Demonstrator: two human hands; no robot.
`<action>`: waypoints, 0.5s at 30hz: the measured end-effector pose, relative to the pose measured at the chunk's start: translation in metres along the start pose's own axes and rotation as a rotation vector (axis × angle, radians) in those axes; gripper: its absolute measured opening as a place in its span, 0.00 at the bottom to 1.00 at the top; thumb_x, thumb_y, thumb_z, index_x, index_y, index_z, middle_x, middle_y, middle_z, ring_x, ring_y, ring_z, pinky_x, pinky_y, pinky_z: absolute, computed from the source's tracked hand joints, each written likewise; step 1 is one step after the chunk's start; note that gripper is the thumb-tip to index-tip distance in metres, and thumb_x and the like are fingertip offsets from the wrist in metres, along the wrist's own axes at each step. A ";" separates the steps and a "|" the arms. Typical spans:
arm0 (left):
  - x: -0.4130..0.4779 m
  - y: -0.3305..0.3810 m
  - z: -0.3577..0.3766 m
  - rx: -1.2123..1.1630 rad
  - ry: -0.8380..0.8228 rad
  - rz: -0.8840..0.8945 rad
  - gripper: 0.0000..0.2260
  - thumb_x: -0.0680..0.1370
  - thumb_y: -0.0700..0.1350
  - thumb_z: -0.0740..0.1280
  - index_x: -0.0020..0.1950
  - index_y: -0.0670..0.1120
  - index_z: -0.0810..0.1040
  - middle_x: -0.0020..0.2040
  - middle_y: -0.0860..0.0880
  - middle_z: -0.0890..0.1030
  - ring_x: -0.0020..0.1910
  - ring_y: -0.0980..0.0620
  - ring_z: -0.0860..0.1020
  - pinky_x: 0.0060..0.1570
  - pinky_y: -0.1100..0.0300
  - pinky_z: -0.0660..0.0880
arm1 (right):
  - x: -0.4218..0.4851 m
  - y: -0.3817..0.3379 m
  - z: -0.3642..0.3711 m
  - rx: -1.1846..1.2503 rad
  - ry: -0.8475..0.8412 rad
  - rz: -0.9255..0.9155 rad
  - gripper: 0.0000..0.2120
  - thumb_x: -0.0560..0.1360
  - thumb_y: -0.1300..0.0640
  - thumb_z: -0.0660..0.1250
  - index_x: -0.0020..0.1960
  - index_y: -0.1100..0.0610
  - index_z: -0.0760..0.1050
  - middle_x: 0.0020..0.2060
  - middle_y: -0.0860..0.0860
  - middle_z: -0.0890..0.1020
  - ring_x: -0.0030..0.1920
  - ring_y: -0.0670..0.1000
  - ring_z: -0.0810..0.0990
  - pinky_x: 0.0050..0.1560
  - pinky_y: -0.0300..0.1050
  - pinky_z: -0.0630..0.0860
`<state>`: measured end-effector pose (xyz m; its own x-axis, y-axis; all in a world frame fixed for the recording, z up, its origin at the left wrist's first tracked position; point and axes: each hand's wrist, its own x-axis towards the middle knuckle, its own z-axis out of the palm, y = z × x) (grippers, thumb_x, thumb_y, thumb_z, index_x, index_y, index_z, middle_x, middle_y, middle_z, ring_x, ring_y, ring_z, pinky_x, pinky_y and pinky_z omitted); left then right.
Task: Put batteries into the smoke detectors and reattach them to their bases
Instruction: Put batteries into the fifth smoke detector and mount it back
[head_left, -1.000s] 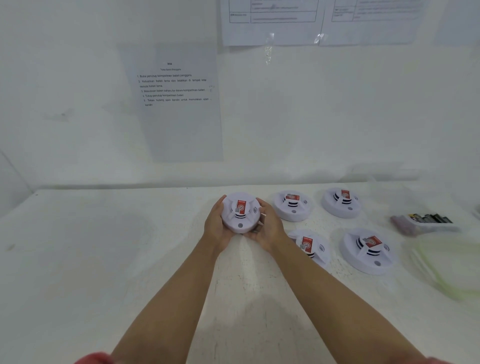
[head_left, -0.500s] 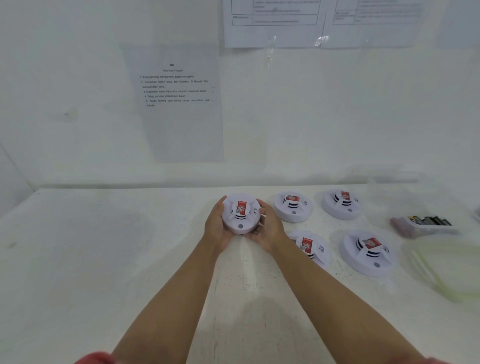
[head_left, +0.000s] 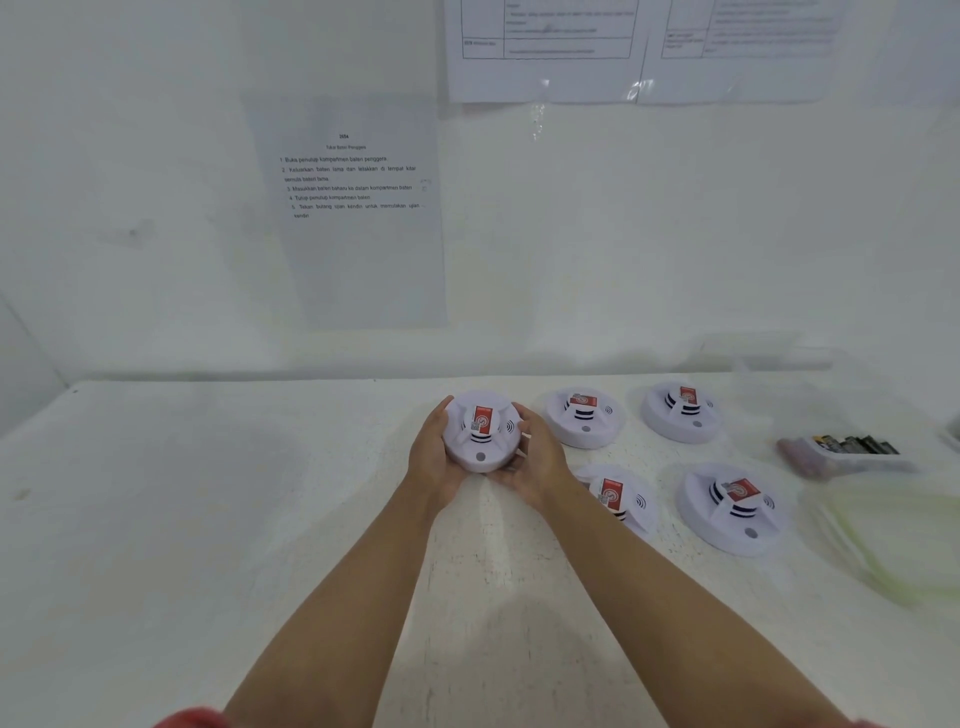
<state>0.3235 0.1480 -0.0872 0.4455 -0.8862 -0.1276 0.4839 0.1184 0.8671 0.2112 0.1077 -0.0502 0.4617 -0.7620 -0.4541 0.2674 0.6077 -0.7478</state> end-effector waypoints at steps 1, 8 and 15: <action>-0.001 0.001 0.000 -0.008 0.002 -0.006 0.20 0.82 0.49 0.51 0.60 0.37 0.75 0.59 0.39 0.78 0.56 0.43 0.77 0.61 0.50 0.71 | 0.000 0.000 0.000 0.002 0.004 0.000 0.08 0.77 0.58 0.58 0.44 0.52 0.75 0.43 0.53 0.78 0.43 0.53 0.77 0.44 0.51 0.77; 0.002 0.000 0.000 -0.033 0.059 -0.024 0.24 0.82 0.49 0.52 0.68 0.32 0.68 0.66 0.34 0.73 0.66 0.36 0.71 0.65 0.44 0.68 | -0.001 -0.001 0.001 -0.006 0.000 -0.009 0.11 0.77 0.60 0.56 0.43 0.52 0.75 0.42 0.53 0.78 0.42 0.53 0.76 0.47 0.53 0.76; -0.001 0.001 0.001 0.001 0.045 -0.020 0.19 0.80 0.43 0.58 0.66 0.32 0.69 0.61 0.37 0.77 0.58 0.45 0.79 0.58 0.51 0.76 | 0.007 0.001 -0.001 -0.126 -0.020 -0.108 0.15 0.76 0.63 0.53 0.42 0.52 0.77 0.40 0.51 0.81 0.41 0.51 0.78 0.42 0.46 0.76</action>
<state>0.3229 0.1487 -0.0853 0.4693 -0.8673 -0.1661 0.4924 0.1009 0.8645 0.2136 0.1026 -0.0550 0.4534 -0.8159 -0.3588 0.2087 0.4886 -0.8472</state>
